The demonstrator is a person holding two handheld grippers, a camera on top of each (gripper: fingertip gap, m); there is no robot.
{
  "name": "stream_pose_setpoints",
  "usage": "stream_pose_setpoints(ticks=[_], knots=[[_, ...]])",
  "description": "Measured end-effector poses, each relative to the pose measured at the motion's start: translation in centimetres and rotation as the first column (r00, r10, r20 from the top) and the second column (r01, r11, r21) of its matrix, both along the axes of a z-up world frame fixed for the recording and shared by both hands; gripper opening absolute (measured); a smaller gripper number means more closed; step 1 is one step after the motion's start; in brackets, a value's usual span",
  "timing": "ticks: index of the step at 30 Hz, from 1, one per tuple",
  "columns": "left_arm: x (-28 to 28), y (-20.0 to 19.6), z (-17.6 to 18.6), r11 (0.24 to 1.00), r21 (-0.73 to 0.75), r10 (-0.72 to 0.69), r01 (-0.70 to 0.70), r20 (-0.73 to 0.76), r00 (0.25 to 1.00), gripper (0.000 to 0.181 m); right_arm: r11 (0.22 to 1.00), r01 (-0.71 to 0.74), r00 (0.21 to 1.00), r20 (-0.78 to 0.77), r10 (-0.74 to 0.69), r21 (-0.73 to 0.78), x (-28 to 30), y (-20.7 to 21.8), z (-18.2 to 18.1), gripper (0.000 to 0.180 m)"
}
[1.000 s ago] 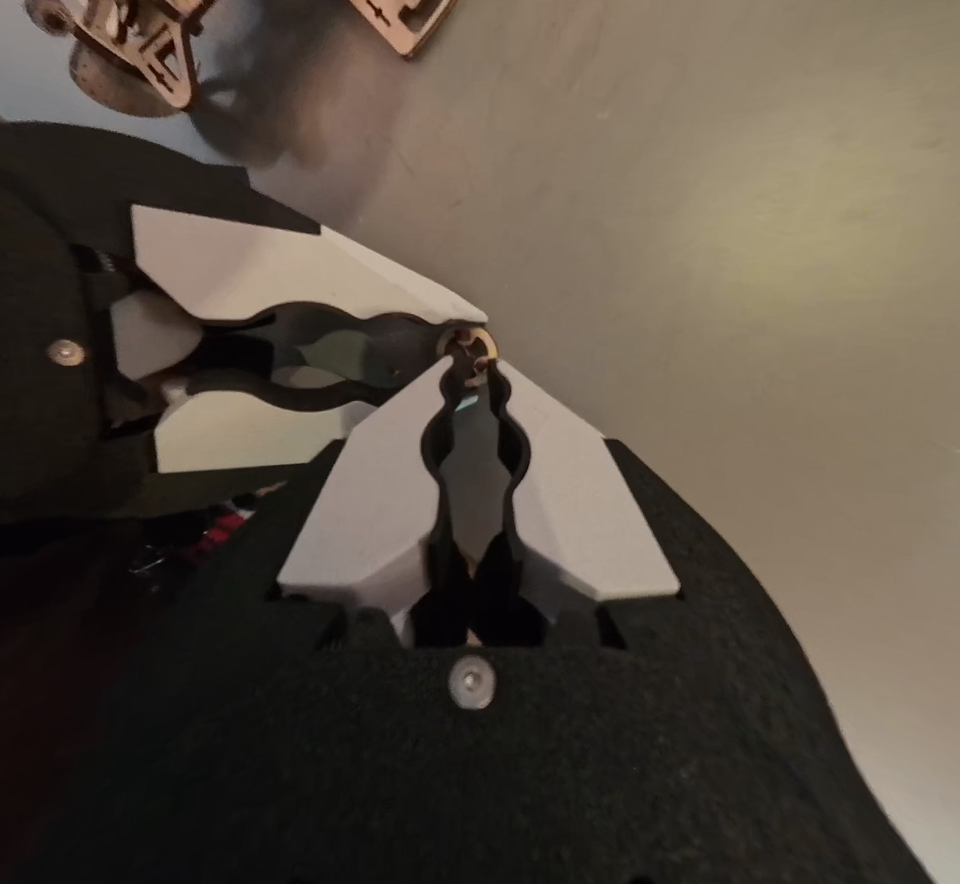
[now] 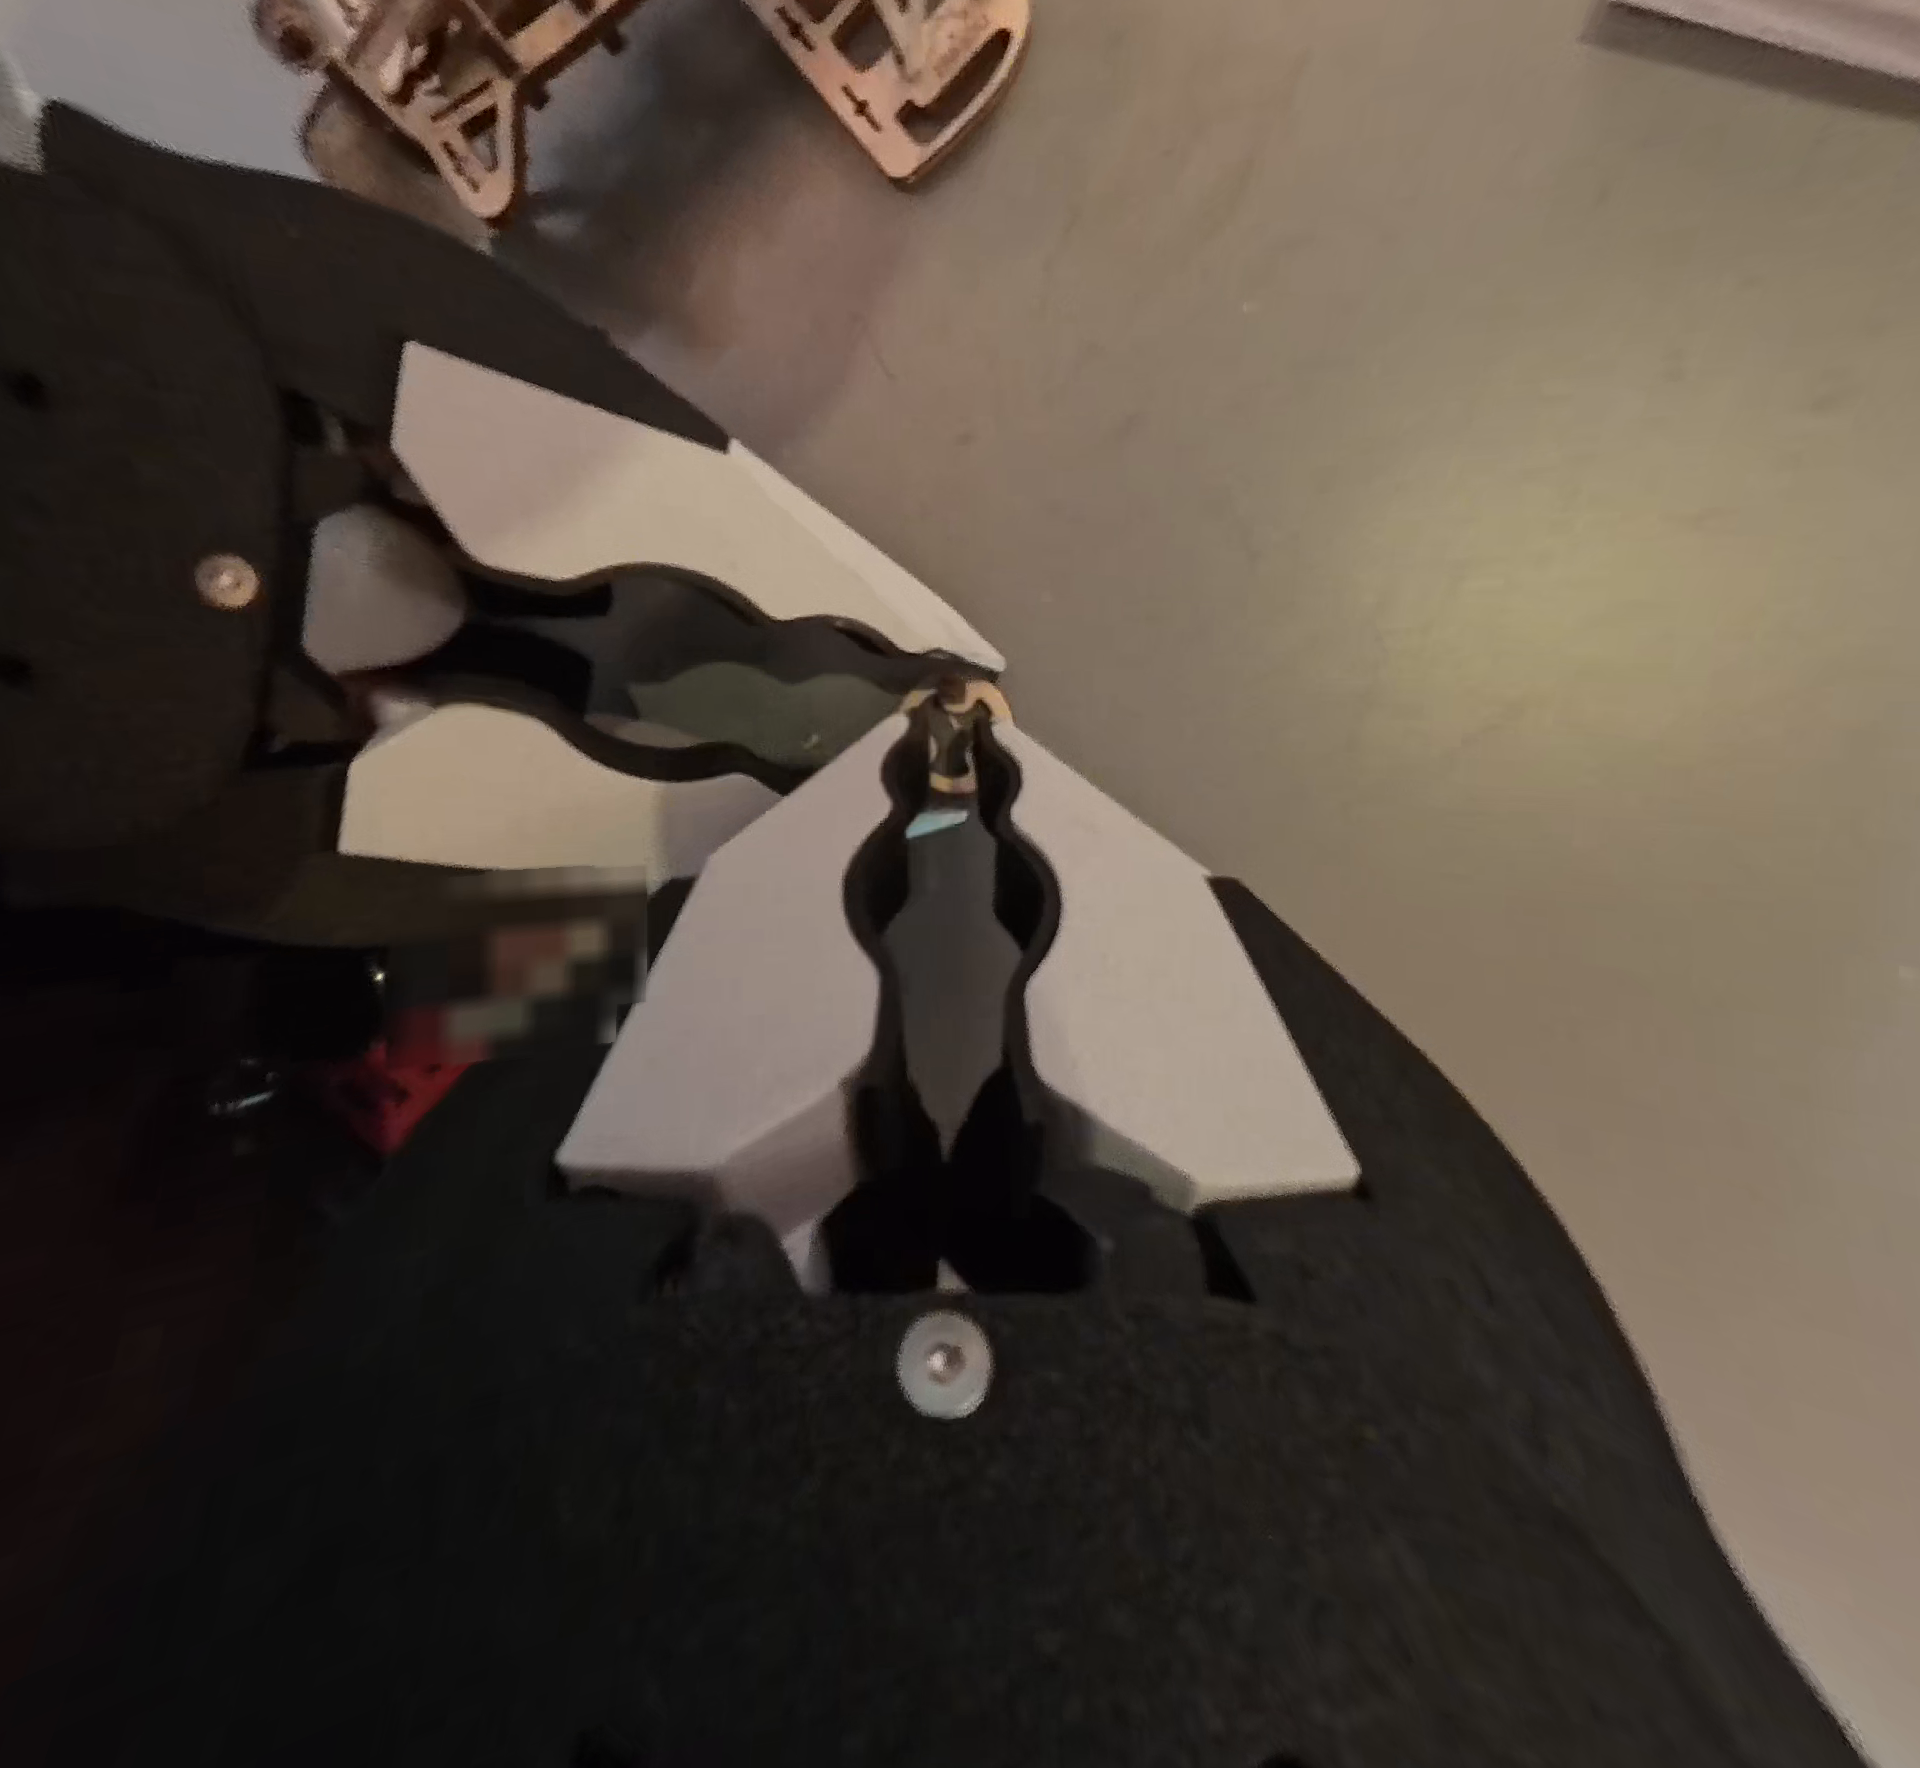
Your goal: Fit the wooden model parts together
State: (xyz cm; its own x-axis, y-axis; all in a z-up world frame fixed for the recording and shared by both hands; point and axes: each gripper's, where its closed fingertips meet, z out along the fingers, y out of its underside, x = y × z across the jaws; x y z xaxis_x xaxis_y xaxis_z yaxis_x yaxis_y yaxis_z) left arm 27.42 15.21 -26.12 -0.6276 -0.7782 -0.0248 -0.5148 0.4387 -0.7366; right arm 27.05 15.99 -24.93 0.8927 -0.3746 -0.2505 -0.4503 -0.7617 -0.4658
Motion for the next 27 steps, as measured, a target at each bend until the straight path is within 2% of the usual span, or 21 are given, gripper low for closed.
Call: stream_pose_setpoints(ticks=[3,6,10,14,18,27], knots=[[-0.3,-0.3,0.0,0.998,-0.006,-0.063,0.063,-0.006,0.998,0.023,0.982,-0.16,0.986,-0.031,0.164,0.102,-0.7,-0.2,0.8,0.008],[-0.8,-0.2,0.0,0.987,-0.034,-0.162,0.16,-0.053,0.985,0.023,0.923,-0.336,0.942,0.043,0.334,0.188,-0.4,-1.4,0.0,0.006],[-1.6,0.0,0.0,0.969,-0.025,-0.248,0.247,-0.023,0.969,0.023,0.862,-0.414,0.905,0.029,0.424,0.293,-1.3,-1.2,-0.3,0.007],[-1.7,0.0,0.0,0.964,-0.026,-0.264,0.264,-0.024,0.964,0.023,0.819,-0.472,0.879,0.105,0.465,0.327,-1.5,-0.2,-0.1,0.003],[-1.7,0.0,0.0,0.965,-0.026,-0.263,0.263,-0.024,0.964,0.023,0.816,-0.475,0.876,0.089,0.474,0.329,-1.5,-0.2,-0.2,0.002],[-1.7,-0.1,0.0,0.965,-0.035,-0.261,0.26,-0.03,0.965,0.024,0.831,-0.515,0.857,0.096,0.507,0.212,-1.8,-0.4,-0.4,0.002]])
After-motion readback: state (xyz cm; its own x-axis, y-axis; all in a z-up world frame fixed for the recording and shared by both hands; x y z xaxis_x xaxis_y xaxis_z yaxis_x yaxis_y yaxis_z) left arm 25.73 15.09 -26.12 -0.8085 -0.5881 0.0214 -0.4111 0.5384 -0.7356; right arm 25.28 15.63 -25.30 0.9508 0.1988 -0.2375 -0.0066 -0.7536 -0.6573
